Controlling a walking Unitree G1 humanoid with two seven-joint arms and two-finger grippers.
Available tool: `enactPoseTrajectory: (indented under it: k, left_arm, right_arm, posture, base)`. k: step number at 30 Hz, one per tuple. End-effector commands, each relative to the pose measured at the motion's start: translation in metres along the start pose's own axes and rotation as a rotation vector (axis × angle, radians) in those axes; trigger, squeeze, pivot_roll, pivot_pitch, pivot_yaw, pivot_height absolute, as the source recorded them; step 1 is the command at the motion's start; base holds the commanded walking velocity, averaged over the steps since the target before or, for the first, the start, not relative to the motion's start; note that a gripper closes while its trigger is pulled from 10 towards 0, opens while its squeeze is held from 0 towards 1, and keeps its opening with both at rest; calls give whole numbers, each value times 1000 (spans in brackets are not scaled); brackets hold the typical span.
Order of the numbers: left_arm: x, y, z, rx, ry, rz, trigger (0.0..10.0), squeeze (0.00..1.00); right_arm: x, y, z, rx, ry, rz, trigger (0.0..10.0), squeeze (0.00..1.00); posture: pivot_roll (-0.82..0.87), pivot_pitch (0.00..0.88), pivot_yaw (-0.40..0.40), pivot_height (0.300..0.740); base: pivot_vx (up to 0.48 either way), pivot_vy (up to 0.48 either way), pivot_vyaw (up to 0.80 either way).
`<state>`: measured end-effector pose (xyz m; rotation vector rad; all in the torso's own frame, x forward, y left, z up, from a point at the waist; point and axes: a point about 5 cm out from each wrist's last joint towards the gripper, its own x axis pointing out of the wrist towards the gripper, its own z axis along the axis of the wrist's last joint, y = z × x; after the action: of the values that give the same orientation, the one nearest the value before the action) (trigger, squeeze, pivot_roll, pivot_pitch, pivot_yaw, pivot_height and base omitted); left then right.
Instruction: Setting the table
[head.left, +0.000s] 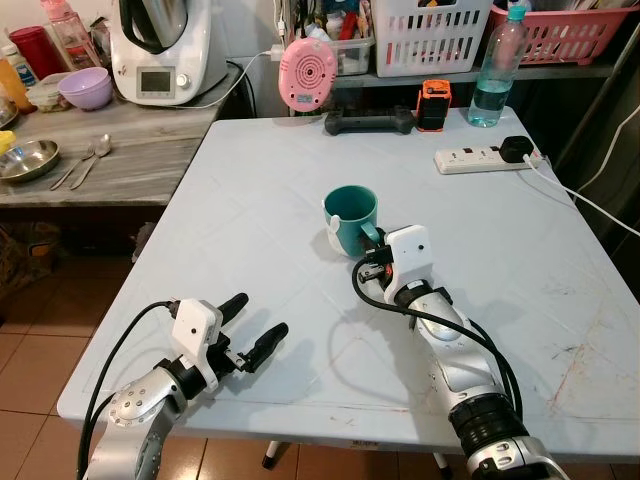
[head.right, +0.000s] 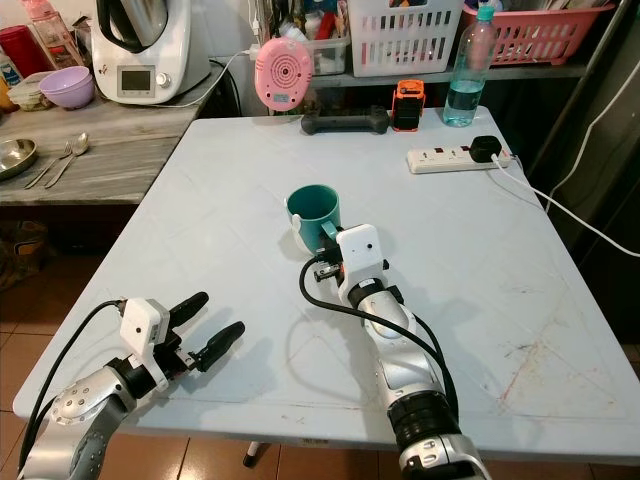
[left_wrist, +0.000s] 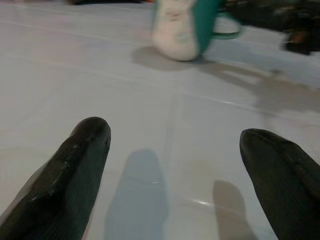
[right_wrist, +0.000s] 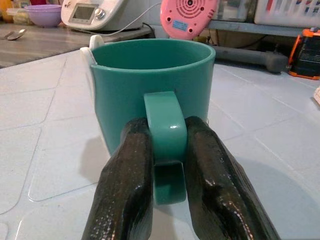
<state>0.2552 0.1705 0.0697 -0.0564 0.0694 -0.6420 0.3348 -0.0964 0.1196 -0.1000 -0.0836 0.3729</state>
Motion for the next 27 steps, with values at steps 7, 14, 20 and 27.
enactPoseTrajectory:
  k: [7,14,20,27]
  left_arm:
    - [-9,15,0,30,-20,193,10000,0]
    - [-19,32,5,21,-66,491,10000,0]
    - [-22,44,13,-1,-97,632,10000,0]
    - [-18,41,16,-26,-105,647,10000,0]
  right_arm:
    - [-4,1,33,-44,-142,24,0,0]
    - [-25,-12,50,-44,-196,-12,10000,0]
    - [-36,-20,35,-43,-123,-55,10000,0]
    - [-36,-15,33,-39,-100,-38,10000,0]
  posture:
    - [-143,31,82,740]
    - [-133,3,75,740]
    - [-123,0,69,740]
    - [-123,0,67,740]
  base:
    - [0,0,0]
    - [0,0,0]
    - [0,0,0]
    - [0,0,-506]
